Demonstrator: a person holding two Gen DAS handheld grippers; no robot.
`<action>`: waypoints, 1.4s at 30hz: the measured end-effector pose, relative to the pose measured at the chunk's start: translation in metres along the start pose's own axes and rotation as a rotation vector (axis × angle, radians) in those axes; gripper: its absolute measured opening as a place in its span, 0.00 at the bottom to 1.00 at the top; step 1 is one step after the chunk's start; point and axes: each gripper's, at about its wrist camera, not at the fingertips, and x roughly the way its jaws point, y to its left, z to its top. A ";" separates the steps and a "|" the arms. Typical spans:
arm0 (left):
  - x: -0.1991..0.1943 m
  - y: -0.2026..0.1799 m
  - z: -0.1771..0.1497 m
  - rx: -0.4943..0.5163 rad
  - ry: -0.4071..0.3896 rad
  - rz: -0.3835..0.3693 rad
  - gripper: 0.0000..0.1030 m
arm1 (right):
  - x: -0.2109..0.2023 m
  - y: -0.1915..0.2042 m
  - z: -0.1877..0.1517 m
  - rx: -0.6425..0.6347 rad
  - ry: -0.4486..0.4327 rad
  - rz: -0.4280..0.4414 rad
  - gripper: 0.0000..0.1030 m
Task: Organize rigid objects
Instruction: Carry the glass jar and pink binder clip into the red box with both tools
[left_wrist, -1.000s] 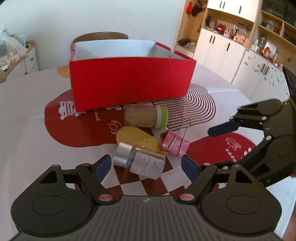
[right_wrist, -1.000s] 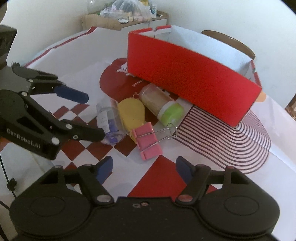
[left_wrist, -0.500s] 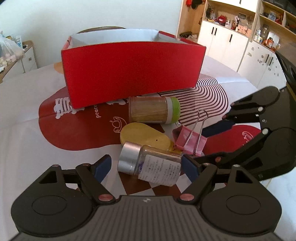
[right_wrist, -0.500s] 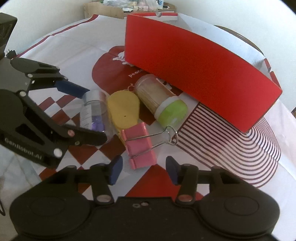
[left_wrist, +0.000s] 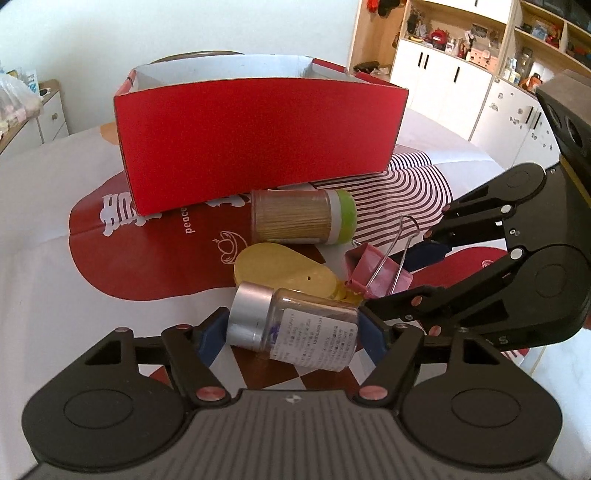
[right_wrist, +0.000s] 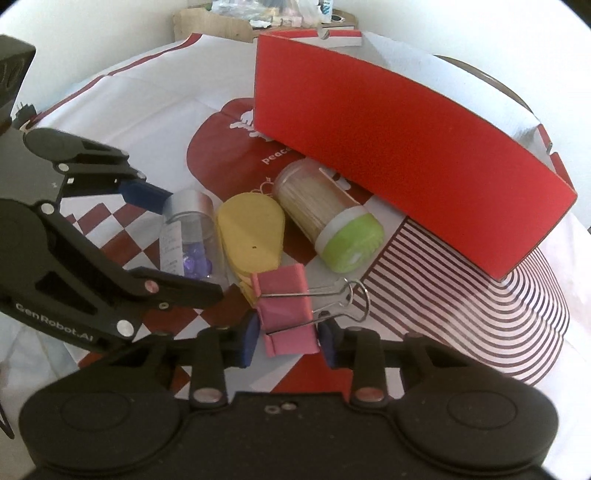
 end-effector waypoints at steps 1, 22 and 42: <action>-0.001 0.001 0.000 -0.012 0.000 -0.003 0.72 | -0.002 0.000 0.000 0.009 -0.004 -0.001 0.31; -0.046 -0.002 -0.003 -0.129 -0.048 -0.040 0.71 | -0.054 0.012 -0.006 0.220 -0.080 -0.036 0.27; -0.115 -0.004 0.077 -0.177 -0.215 -0.011 0.71 | -0.142 -0.014 0.038 0.275 -0.229 -0.128 0.28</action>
